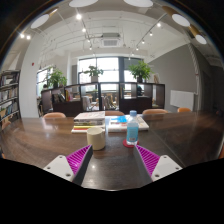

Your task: Pour water

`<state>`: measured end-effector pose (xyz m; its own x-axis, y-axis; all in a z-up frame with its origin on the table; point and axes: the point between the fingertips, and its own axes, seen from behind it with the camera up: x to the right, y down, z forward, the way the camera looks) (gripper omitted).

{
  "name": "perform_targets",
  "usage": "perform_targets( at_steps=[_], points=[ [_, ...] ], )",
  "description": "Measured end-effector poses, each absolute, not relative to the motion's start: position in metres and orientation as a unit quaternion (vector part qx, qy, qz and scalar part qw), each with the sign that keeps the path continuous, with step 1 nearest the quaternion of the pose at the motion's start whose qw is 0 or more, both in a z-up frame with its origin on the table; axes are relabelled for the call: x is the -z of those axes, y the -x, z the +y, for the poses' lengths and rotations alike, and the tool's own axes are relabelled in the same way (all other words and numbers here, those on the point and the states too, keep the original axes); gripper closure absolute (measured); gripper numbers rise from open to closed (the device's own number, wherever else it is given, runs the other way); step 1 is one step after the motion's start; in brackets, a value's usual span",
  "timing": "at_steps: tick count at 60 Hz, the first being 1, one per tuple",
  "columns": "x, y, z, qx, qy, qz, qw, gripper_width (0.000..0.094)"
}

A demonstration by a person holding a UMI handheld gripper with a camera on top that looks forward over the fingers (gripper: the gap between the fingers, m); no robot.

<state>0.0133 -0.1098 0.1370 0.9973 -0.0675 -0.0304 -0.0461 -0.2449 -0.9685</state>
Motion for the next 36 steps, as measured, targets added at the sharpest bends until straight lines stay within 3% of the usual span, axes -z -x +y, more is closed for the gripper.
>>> perform_targets(
  at_steps=[15, 36],
  points=[
    [-0.166, 0.012, -0.146, 0.025, 0.781, 0.023, 0.623, 0.0096],
    [-0.171, 0.045, -0.163, 0.006, 0.781, -0.002, 0.625, 0.0094]
  ],
)
